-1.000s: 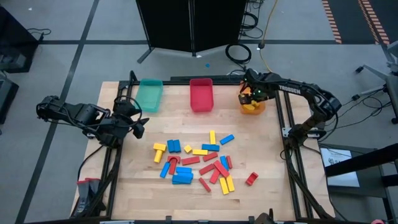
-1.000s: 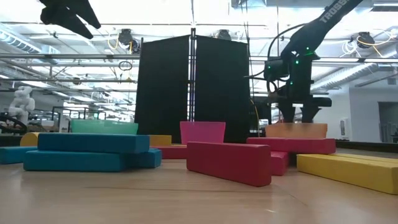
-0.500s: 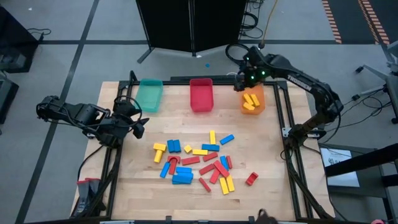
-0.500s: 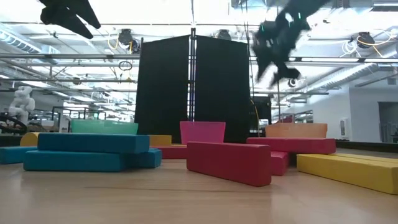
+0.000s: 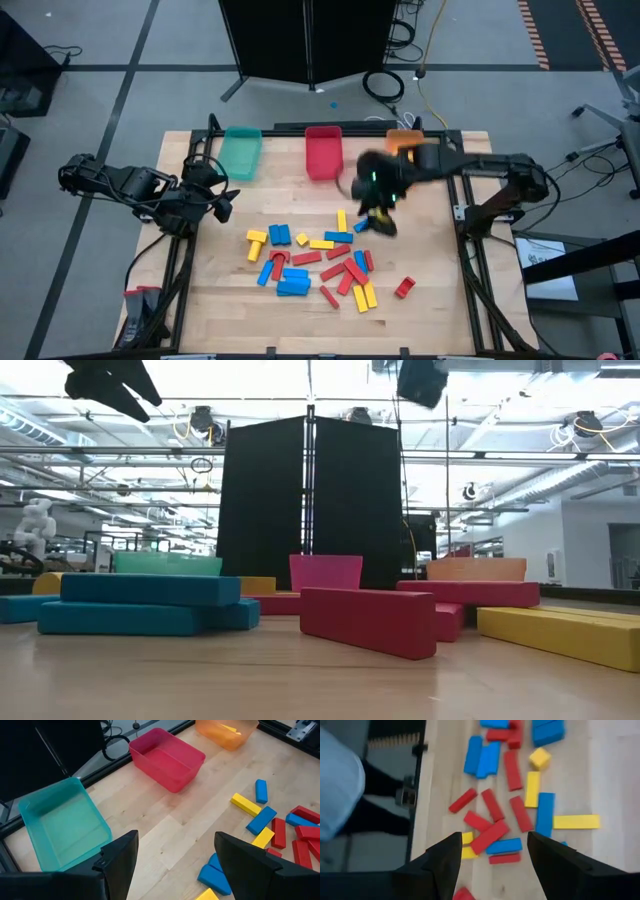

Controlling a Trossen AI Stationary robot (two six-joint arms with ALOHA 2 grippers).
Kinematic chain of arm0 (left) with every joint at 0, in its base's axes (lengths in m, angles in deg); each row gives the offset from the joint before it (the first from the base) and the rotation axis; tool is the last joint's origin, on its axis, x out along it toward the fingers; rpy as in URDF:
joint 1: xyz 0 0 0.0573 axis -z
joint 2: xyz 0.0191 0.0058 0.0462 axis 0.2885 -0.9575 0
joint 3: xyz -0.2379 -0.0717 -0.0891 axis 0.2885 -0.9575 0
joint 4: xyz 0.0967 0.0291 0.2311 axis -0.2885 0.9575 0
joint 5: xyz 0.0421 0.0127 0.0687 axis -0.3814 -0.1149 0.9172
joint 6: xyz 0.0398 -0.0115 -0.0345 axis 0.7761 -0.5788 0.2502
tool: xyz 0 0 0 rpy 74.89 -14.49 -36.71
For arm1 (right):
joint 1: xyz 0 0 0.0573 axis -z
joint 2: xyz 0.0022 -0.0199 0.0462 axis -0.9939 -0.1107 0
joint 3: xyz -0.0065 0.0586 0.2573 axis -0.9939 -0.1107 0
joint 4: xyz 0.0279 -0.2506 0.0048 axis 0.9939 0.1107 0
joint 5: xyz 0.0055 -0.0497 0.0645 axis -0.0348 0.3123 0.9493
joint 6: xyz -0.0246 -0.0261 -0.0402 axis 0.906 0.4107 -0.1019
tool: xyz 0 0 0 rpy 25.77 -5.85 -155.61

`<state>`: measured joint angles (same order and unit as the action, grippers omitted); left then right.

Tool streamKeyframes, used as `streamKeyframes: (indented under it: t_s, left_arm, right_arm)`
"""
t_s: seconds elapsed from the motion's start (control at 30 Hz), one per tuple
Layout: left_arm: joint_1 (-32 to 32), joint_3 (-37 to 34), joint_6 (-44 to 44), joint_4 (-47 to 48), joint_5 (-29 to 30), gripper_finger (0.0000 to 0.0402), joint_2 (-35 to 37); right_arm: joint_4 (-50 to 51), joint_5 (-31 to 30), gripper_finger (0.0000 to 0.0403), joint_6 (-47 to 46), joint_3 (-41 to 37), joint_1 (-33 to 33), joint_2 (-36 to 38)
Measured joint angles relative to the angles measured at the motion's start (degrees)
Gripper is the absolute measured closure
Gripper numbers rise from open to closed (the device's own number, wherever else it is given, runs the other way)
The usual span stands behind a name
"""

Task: Sort blocks
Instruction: Put the yellow block into the orange bin

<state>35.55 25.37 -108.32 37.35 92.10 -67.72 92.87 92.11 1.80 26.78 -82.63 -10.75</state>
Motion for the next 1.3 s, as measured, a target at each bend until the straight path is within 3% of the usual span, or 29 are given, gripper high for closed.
streamKeyframes:
  t_s: [0.13,0.3,0.5,0.63,0.87,1.0,1.3]
  left_arm:
    - [0.0,0.0,-0.1,0.0,0.0,0.0134,0.0]
    - [0.0,-0.7,-0.1,0.1,0.0,0.0134,0.0]
    - [0.0,-0.7,-0.1,0.0,-0.7,0.0134,0.0]
    - [0.0,-0.7,-0.1,0.0,-1.1,0.0134,0.0]
    - [0.0,-0.7,1.6,0.0,-1.4,0.0134,0.0]
    - [0.0,-0.8,1.6,0.0,-1.8,0.0134,0.0]
    - [0.0,-0.8,1.5,0.0,-2.0,0.0134,0.0]
  right_arm:
    - [-0.4,-11.2,0.0182,-5.1,-0.7,-7.8,0.0]
    - [1.7,-21.5,0.0182,-16.2,-6.4,-11.8,0.0]
    - [0.0,-19.2,0.0182,-43.4,-17.7,-15.4,-0.1]
    - [-7.3,-17.9,0.0181,-57.3,-23.6,-20.2,-0.1]
    - [-20.0,-24.0,0.0181,-76.1,-29.0,-26.6,-0.1]
    - [-21.1,-27.4,0.0181,-82.5,-30.0,-29.0,-1.5]
    - [-30.8,-26.1,0.0181,-86.4,-30.0,-31.6,-9.9]
